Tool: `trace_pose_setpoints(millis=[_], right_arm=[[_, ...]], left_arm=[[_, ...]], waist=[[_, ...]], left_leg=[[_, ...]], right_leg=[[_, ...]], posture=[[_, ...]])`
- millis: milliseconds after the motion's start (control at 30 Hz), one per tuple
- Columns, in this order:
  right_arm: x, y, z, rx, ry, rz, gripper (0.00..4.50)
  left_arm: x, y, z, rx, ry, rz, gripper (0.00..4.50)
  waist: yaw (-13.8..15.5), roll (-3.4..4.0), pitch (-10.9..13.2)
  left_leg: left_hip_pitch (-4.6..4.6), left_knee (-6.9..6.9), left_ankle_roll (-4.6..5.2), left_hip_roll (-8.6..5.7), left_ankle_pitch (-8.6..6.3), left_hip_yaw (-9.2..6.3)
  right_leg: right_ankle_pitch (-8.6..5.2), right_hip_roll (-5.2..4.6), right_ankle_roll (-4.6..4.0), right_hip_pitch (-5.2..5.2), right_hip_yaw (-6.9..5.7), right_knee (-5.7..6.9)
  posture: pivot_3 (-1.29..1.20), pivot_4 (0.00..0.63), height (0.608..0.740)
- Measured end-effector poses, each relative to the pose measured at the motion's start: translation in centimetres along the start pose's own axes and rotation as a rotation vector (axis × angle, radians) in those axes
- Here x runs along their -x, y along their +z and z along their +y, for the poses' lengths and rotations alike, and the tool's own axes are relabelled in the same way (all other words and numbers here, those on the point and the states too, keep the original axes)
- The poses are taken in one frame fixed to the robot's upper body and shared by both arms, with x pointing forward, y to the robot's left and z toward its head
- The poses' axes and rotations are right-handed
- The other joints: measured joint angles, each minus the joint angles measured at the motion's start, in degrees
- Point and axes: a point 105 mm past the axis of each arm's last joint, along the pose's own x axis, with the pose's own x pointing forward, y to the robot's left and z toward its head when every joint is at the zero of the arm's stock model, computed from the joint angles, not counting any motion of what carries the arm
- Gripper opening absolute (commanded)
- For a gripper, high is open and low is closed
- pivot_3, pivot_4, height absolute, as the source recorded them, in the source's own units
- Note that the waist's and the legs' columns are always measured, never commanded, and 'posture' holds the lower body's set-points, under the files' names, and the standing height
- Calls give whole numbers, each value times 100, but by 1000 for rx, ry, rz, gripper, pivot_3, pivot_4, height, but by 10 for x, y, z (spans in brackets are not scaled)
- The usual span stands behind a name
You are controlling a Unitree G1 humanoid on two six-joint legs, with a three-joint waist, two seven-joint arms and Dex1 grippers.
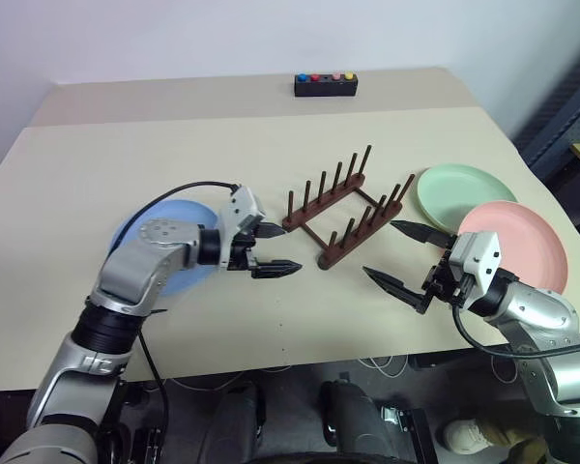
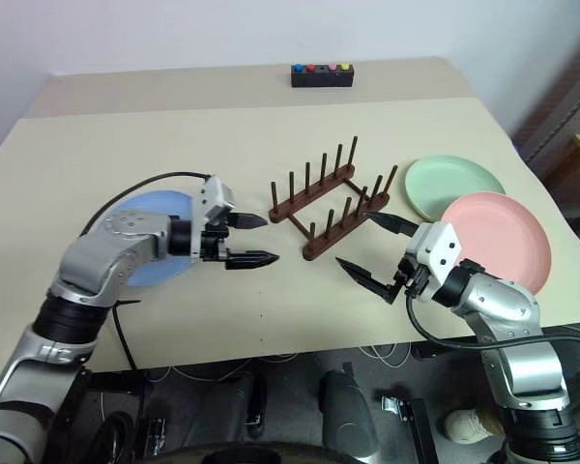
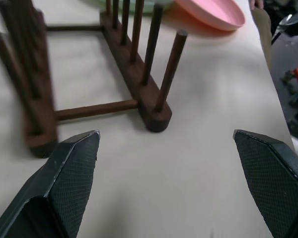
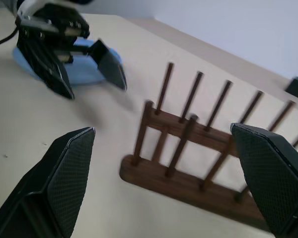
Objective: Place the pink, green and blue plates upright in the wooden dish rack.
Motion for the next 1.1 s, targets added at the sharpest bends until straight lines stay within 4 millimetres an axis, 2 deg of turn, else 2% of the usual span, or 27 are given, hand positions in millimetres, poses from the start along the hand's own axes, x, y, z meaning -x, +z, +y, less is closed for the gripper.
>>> trace_pose_setpoints(millis=[133, 267, 500, 800, 1100], right_arm=[[0, 0, -1, 4, -11, 2, 4478], [1, 1, -3, 14, -23, 0, 4478], [3, 0, -3, 19, -38, 3, 4478], [8, -1, -7, 25, -63, 17, 4478], [11, -1, -3, 20, -17, 34, 4478]], left_arm=[[-15, -3, -9, 44, -52, 79, 4453], [-33, -7, -12, 29, -34, 121, 4453], [-61, -20, -5, -57, 76, 149, 4453], [-81, -17, 3, -97, 185, 71, 4453], [-85, -18, 1, -109, 205, 55, 4453]], waist=[[12, 0, 0], [25, 0, 0], [36, 1, 0], [86, 2, -1], [142, 2, -1]], left_leg=[[1, 1, 0, 0, 0, -2], [0, 2, 0, -1, 0, -2], [-1, 2, 0, -3, 0, -2], [0, 3, 0, -5, 0, -2], [0, 4, 0, -7, 0, -1]], right_leg=[[-1, 1, -1, 1, 2, 1], [-1, 0, -1, 3, 3, -2], [-1, -4, -1, 3, 4, -3], [-1, -8, -1, 5, 3, -4], [-1, -10, -1, 6, 3, -5]], posture=[[0, 150, 740], [0, 150, 740], [0, 150, 740], [0, 150, 740], [0, 150, 740]])
